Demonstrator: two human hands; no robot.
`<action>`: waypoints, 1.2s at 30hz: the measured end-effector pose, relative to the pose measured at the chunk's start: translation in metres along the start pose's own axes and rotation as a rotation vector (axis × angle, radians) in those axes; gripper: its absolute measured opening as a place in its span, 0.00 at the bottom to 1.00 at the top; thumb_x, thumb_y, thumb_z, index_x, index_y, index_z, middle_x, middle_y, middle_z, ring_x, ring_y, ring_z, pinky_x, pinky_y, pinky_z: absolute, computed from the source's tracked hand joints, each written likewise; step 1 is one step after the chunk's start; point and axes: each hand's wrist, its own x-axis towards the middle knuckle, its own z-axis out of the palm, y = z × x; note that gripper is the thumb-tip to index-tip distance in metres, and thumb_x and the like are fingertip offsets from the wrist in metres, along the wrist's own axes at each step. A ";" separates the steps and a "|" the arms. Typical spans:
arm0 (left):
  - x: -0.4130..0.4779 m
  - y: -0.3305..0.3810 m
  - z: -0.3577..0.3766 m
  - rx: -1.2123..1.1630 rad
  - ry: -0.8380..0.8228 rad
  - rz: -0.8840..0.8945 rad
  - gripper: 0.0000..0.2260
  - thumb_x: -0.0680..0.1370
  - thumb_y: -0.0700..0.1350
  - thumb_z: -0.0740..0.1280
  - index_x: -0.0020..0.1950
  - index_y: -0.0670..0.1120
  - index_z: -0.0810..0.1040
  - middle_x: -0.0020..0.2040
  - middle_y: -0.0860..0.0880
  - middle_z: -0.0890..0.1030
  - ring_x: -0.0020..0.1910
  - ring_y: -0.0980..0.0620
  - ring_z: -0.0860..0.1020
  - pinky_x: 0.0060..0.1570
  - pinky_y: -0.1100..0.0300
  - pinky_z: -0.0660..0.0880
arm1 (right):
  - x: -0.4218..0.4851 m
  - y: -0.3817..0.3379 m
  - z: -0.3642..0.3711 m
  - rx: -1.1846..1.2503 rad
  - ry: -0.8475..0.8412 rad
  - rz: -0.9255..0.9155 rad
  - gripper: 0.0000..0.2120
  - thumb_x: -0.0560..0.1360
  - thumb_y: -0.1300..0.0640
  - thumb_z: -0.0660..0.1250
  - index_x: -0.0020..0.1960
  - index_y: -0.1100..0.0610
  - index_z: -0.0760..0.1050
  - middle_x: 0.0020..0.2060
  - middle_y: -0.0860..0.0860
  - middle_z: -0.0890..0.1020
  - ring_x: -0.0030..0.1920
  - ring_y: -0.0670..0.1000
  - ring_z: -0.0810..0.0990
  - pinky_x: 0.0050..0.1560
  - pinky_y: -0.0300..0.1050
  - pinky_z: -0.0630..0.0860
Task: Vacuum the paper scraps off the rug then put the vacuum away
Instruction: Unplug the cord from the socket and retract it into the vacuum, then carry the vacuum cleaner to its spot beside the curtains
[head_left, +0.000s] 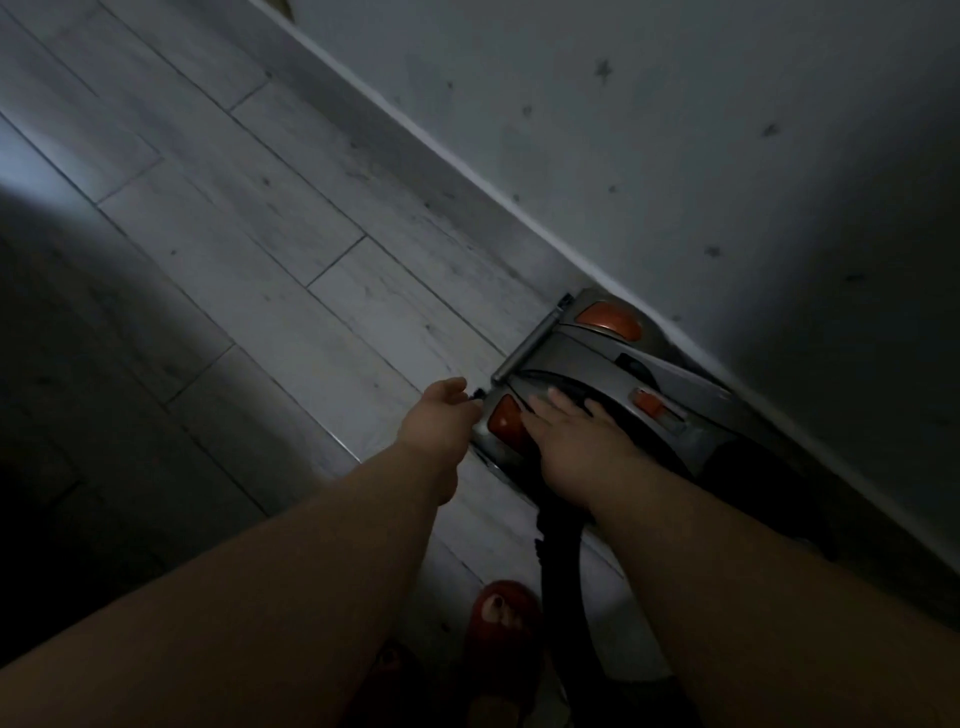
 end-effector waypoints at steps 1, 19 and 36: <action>-0.004 0.003 0.008 -0.018 -0.007 -0.004 0.18 0.79 0.38 0.64 0.69 0.43 0.68 0.64 0.46 0.72 0.60 0.49 0.72 0.56 0.59 0.68 | -0.006 0.006 0.000 0.024 0.081 -0.020 0.31 0.80 0.60 0.55 0.80 0.52 0.48 0.80 0.49 0.44 0.78 0.50 0.40 0.75 0.54 0.40; -0.030 0.006 0.122 0.764 -0.173 0.148 0.18 0.78 0.44 0.63 0.69 0.45 0.70 0.64 0.44 0.75 0.62 0.46 0.74 0.56 0.60 0.70 | -0.044 0.085 0.004 0.227 0.153 0.233 0.38 0.79 0.59 0.59 0.80 0.47 0.40 0.73 0.60 0.61 0.69 0.63 0.64 0.68 0.57 0.63; -0.011 0.012 0.116 0.364 -0.279 -0.103 0.10 0.76 0.34 0.60 0.53 0.45 0.75 0.41 0.46 0.78 0.40 0.48 0.79 0.42 0.57 0.78 | -0.007 0.093 -0.008 0.263 0.083 0.191 0.36 0.82 0.54 0.57 0.77 0.38 0.37 0.65 0.62 0.70 0.63 0.62 0.71 0.61 0.54 0.67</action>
